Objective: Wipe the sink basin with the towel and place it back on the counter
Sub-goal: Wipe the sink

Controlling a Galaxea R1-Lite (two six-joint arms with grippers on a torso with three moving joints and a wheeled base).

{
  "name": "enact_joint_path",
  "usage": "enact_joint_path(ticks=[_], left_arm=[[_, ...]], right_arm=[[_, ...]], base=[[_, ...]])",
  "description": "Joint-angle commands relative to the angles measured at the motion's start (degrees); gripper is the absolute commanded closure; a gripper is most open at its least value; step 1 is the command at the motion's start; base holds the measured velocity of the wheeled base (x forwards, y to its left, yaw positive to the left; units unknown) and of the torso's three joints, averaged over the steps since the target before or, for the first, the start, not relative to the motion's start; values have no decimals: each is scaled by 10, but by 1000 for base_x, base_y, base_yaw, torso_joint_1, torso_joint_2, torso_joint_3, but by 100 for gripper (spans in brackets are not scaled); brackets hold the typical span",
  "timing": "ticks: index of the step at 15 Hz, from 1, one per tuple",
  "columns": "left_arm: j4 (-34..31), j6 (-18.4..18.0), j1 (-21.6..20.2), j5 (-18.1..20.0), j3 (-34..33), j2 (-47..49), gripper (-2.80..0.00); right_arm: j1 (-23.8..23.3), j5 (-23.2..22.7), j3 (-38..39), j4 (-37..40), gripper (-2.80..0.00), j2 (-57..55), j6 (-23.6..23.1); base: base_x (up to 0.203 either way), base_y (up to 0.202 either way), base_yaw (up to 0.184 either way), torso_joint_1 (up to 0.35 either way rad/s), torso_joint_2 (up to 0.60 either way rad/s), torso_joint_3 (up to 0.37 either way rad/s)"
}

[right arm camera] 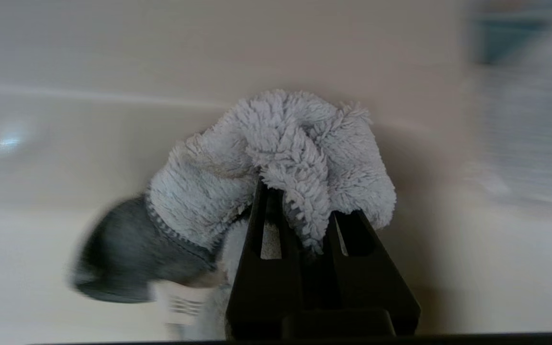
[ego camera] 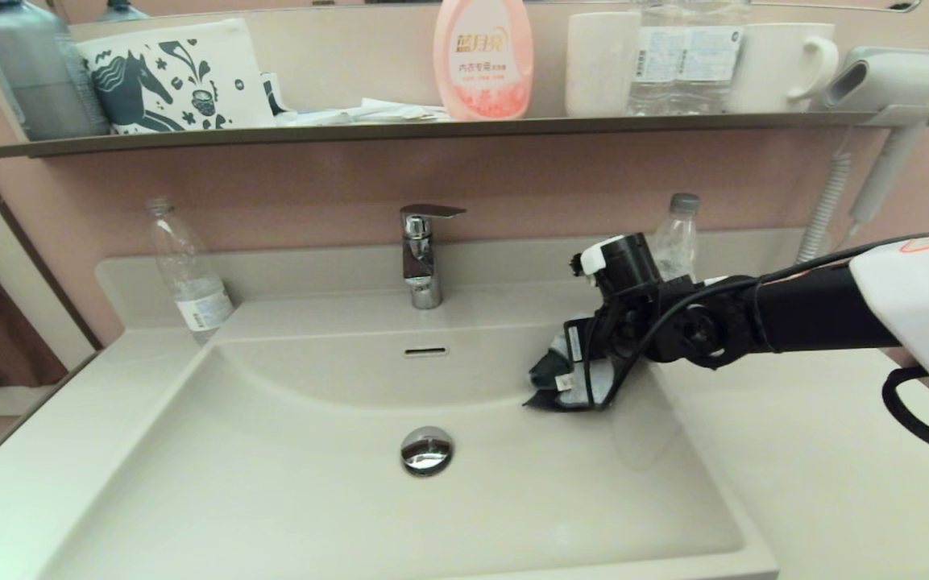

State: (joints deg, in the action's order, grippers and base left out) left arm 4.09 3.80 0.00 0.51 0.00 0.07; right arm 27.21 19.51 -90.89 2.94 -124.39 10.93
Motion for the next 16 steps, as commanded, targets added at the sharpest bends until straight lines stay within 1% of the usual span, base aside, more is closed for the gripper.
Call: enact_joint_path(ticks=[1, 2, 4, 5, 7, 10, 14, 15, 16], left_arm=[[0, 1, 0, 0, 0, 0, 0], [0, 1, 0, 0, 0, 0, 0], [0, 1, 0, 0, 0, 0, 0], [0, 1, 0, 0, 0, 0, 0], [0, 1, 0, 0, 0, 0, 0], [0, 1, 0, 0, 0, 0, 0], [0, 1, 0, 0, 0, 0, 0], [0, 1, 0, 0, 0, 0, 0], [0, 1, 0, 0, 0, 0, 0]], right_arm=[[-23, 0, 36, 0, 0, 40, -8], [-34, -1, 54, 1, 0, 52, -14], [-38, -3, 79, 17, 0, 70, -17], [-35, -3, 82, 49, 0, 77, -18], [-24, -2, 74, 147, 0, 93, -20], [16, -1, 40, 282, 0, 118, -17], [71, -1, 36, 440, 0, 138, -16], [91, -1, 37, 472, 0, 140, -16], [101, -2, 37, 481, 0, 140, -12]], base=[[0, 0, 0, 0, 0, 0], [0, 0, 0, 0, 0, 0], [0, 0, 0, 0, 0, 0], [0, 0, 0, 0, 0, 0], [0, 0, 0, 0, 0, 0], [0, 0, 0, 0, 0, 0], [0, 0, 0, 0, 0, 0], [0, 0, 0, 0, 0, 0], [0, 0, 0, 0, 0, 0]])
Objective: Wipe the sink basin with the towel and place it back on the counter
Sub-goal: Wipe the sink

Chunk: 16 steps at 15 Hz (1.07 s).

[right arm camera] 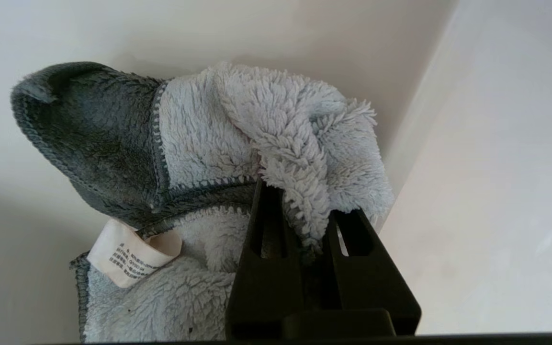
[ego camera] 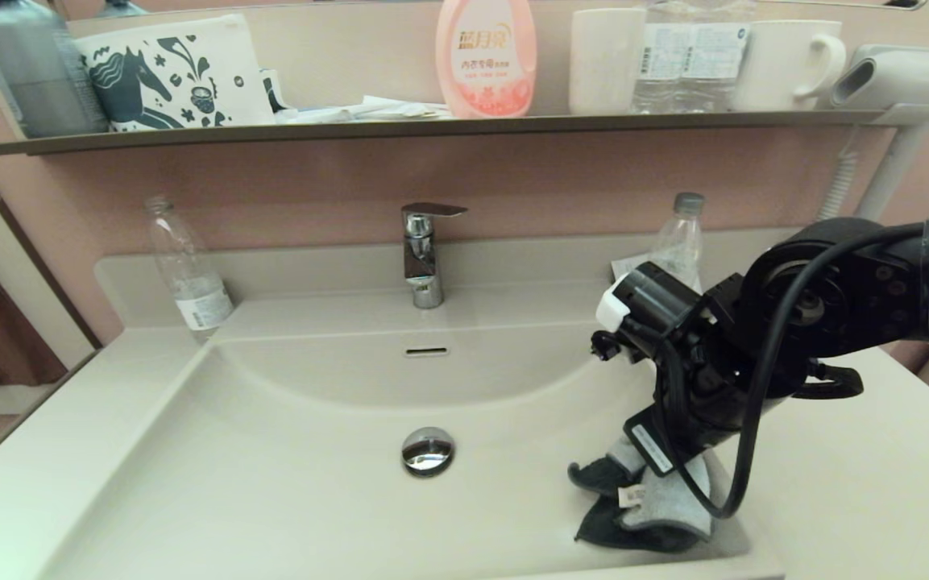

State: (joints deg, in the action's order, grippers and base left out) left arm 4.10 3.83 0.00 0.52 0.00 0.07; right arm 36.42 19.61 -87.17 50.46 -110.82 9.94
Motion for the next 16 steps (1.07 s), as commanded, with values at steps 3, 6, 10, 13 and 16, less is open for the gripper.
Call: enact_joint_path(ticks=[3, 6, 10, 13, 16], left_arm=[[0, 0, 0, 0, 0, 0, 0], [0, 0, 0, 0, 0, 0, 0], [0, 0, 0, 0, 0, 0, 0], [0, 0, 0, 0, 0, 0, 0], [0, 0, 0, 0, 0, 0, 0]], right_arm=[[70, -4, 2, 11, 0, -10, 60], [110, -4, 1, 10, 0, -36, 88], [133, -5, -24, 10, 0, -87, 100], [138, -2, -30, 11, 0, -118, 92], [137, -5, -30, 7, 0, -136, 96]], base=[[0, 0, 0, 0, 0, 0], [0, 0, 0, 0, 0, 0], [0, 0, 0, 0, 0, 0], [0, 0, 0, 0, 0, 0], [0, 0, 0, 0, 0, 0]])
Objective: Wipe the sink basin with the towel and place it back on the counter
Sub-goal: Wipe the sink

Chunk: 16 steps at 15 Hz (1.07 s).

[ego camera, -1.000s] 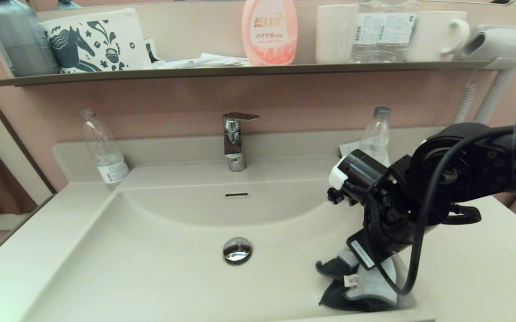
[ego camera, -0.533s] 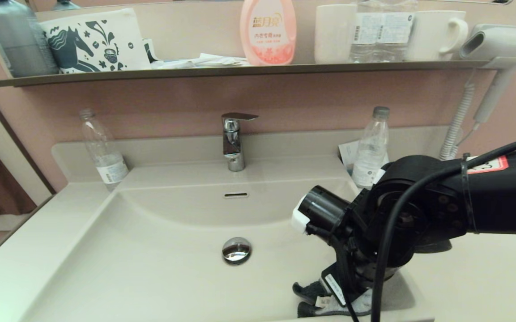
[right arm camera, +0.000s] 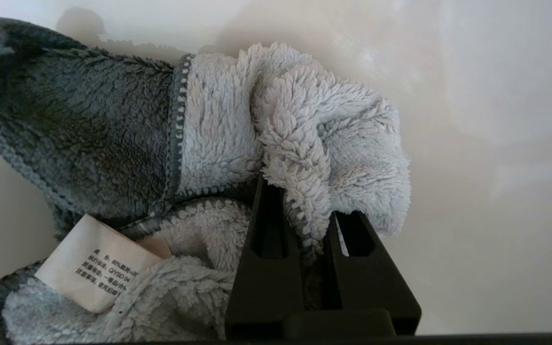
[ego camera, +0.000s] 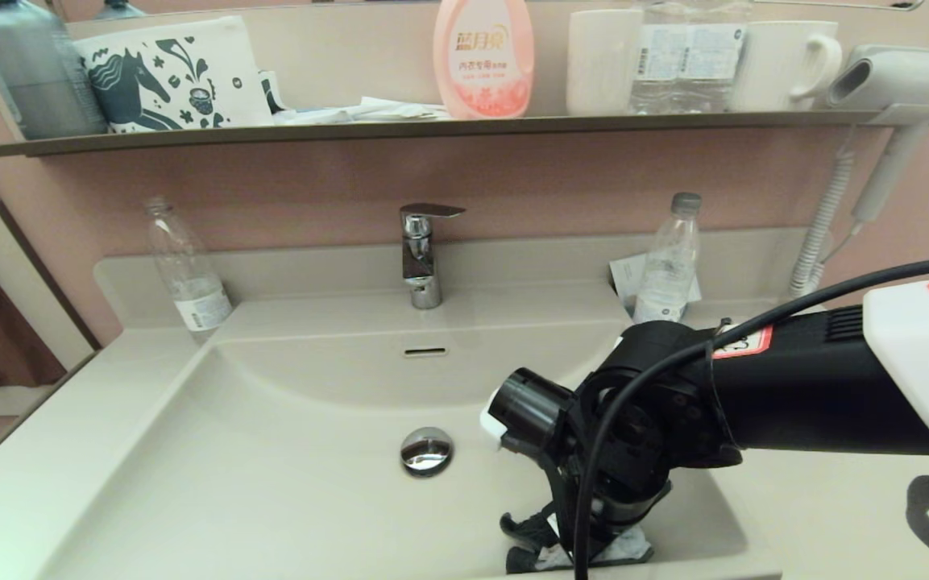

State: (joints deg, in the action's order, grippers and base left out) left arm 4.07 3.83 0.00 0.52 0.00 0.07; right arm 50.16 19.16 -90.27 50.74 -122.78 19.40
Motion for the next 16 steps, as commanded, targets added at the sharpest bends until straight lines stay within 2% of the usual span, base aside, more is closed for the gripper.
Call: enact_joint_path(ticks=[1, 2, 4, 9, 12, 16], left_arm=[[1, 0, 0, 0, 0, 0, 0], [1, 0, 0, 0, 0, 0, 0], [1, 0, 0, 0, 0, 0, 0], [1, 0, 0, 0, 0, 0, 0], [1, 0, 0, 0, 0, 0, 0], [1, 0, 0, 0, 0, 0, 0]], right_arm=[[0, -2, 1, 2, 0, -24, 2], [1, -5, 1, -12, 0, -28, 5], [3, -25, 6, -84, 0, -35, 41], [5, -124, 2, -193, 0, -62, 66], [6, -147, -41, -206, 0, -107, 69], [15, -182, -149, -204, 0, -166, 68]], base=[[0, 0, 0, 0, 0, 0], [0, 0, 0, 0, 0, 0], [0, 0, 0, 0, 0, 0], [0, 0, 0, 0, 0, 0], [0, 0, 0, 0, 0, 0], [0, 0, 0, 0, 0, 0]])
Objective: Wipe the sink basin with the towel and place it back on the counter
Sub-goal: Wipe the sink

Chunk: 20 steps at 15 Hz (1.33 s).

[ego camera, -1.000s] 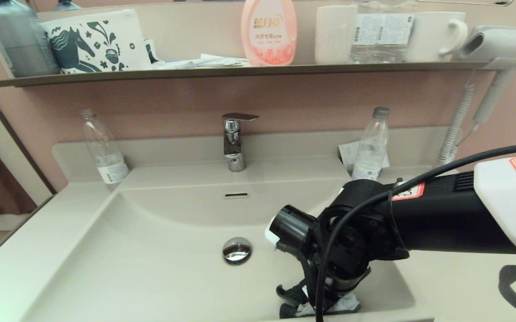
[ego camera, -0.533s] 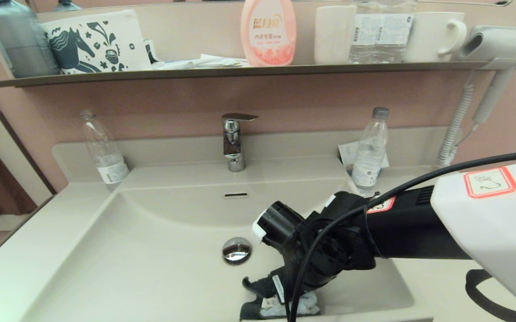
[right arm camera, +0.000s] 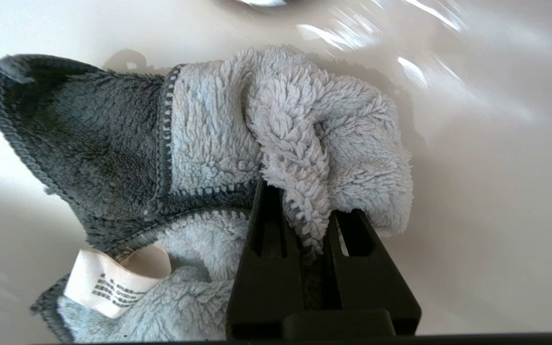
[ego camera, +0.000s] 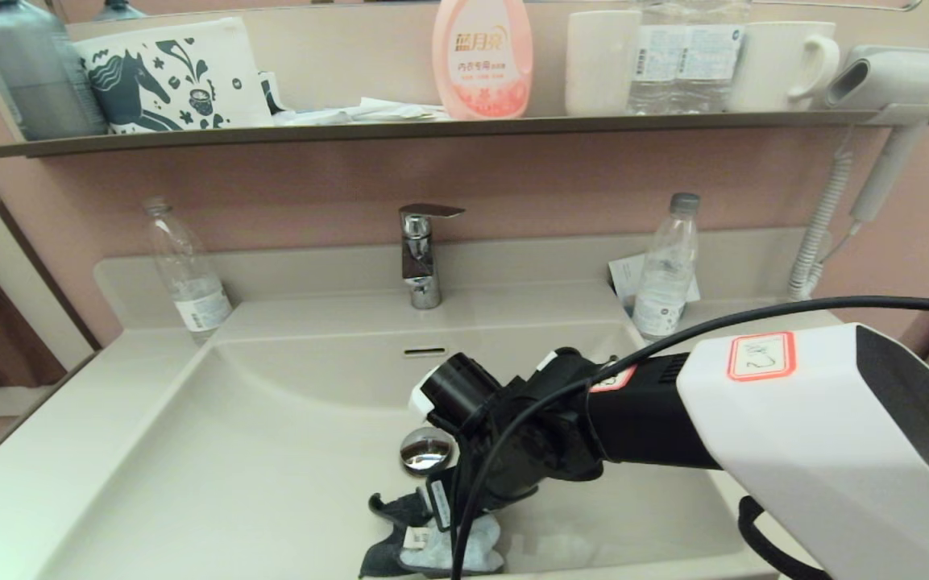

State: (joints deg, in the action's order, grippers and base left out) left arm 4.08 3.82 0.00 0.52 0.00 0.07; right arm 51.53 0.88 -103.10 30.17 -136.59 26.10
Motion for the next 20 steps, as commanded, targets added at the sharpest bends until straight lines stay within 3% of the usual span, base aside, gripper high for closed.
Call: enact_joint_path(ticks=[1, 5, 14, 17, 20], left_arm=[[0, 1, 0, 0, 0, 0, 0], [0, 1, 0, 0, 0, 0, 0], [0, 1, 0, 0, 0, 0, 0], [0, 1, 0, 0, 0, 0, 0], [0, 1, 0, 0, 0, 0, 0]], right_arm=[[1, -7, -50, 1, 0, -46, 1], [5, -45, -99, -57, 0, -70, 1], [9, -39, -59, -92, 0, 78, -2], [12, -4, -64, -125, 0, 62, -50], [12, 22, -77, -267, 0, 2, -112]], base=[[0, 0, 0, 0, 0, 0], [0, 0, 0, 0, 0, 0], [0, 0, 0, 0, 0, 0], [0, 0, 0, 0, 0, 0], [0, 0, 0, 0, 0, 0]])
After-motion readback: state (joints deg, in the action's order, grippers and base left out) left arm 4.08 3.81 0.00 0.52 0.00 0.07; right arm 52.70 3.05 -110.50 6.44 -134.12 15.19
